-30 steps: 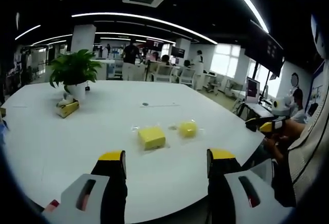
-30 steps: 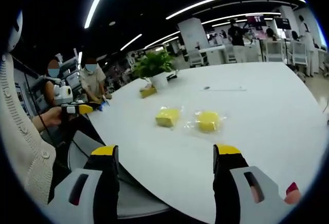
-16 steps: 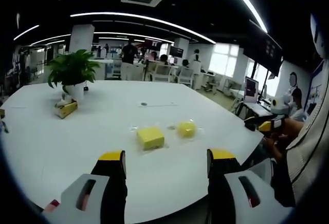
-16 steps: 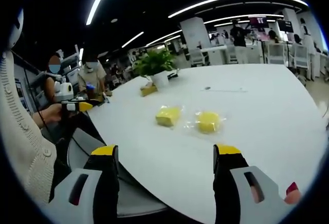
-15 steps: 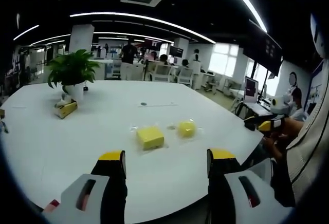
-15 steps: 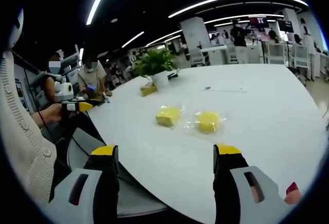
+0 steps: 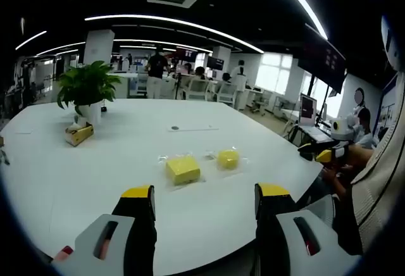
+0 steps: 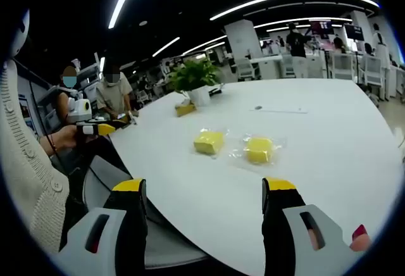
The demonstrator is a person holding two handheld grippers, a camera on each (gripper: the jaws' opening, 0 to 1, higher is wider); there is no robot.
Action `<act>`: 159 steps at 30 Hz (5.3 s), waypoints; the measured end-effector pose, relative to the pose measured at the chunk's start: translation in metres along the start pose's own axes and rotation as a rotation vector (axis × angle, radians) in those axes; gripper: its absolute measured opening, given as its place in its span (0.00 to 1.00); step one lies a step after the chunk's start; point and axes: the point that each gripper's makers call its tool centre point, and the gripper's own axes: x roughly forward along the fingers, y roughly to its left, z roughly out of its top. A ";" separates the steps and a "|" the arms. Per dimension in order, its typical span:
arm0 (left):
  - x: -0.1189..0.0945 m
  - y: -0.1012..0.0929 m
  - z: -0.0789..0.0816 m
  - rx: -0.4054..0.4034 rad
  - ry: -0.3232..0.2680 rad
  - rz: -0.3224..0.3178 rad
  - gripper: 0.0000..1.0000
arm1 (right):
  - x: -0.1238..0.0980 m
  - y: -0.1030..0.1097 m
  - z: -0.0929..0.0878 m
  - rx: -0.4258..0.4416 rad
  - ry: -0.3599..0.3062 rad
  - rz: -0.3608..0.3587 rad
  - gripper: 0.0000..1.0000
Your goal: Compare the silicone blocks by pressing each to a similar depth, holding the contact briefly, and releasing to observe deformation and rebound differences across the visible hardness samples.
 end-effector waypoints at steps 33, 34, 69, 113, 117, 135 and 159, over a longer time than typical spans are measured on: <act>-0.005 0.003 -0.006 -0.018 -0.001 0.013 0.62 | 0.000 -0.002 -0.004 0.017 -0.003 -0.013 0.68; -0.005 0.003 -0.006 -0.019 0.001 0.013 0.62 | 0.000 -0.003 -0.005 0.016 -0.003 -0.014 0.68; 0.003 0.006 -0.005 -0.015 0.010 0.001 0.62 | 0.002 0.001 0.000 -0.006 0.009 -0.005 0.67; 0.072 0.037 0.012 -0.210 -0.035 -0.067 0.62 | 0.003 -0.017 0.003 0.027 0.039 -0.077 0.68; 0.082 0.044 0.016 -0.230 -0.044 -0.069 0.62 | 0.004 -0.019 0.004 0.030 0.044 -0.083 0.68; 0.138 0.074 0.002 -0.284 -0.001 -0.095 0.63 | 0.013 -0.032 0.005 0.040 0.088 -0.117 0.69; 0.242 0.113 -0.027 -0.422 0.070 -0.163 0.62 | 0.033 -0.057 -0.006 0.079 0.185 -0.180 0.68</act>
